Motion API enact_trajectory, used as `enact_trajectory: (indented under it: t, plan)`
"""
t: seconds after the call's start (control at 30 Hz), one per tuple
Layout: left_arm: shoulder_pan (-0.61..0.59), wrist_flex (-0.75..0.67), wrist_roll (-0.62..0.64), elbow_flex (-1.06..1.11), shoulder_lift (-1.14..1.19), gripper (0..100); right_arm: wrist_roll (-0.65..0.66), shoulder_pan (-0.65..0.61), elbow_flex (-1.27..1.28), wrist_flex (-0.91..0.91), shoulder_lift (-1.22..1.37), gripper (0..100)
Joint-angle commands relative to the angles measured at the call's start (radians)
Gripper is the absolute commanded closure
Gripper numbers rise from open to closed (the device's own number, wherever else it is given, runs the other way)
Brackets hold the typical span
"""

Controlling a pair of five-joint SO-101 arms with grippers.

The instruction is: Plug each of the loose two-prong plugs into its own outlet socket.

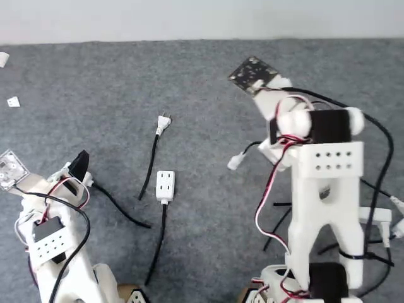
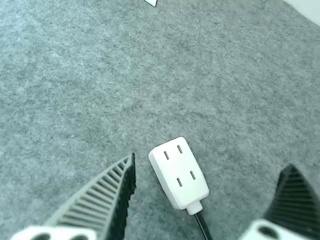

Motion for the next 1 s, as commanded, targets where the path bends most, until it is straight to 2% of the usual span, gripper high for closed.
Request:
enact_trajectory:
  t: [0.0,0.33,0.5,0.67,0.97]
  plan:
    - [0.005,-0.023,0.005,-0.015,-0.017,59,0.02,0.048,-0.035,0.048,-0.05,99.1]
    - [0.005,-0.023,0.005,-0.015,-0.017,59,0.014,0.07,0.181,0.05,-0.26,99.1]
    - [0.005,-0.023,0.005,-0.015,-0.017,59,-0.078,0.067,0.33,0.048,-0.295,99.1]
    - [0.005,-0.023,0.005,-0.013,-0.017,59,-0.143,0.031,0.381,0.038,-0.136,99.1]
    - [0.005,-0.023,0.005,-0.012,-0.018,59,-0.261,-0.068,0.209,-0.176,0.28,99.1]
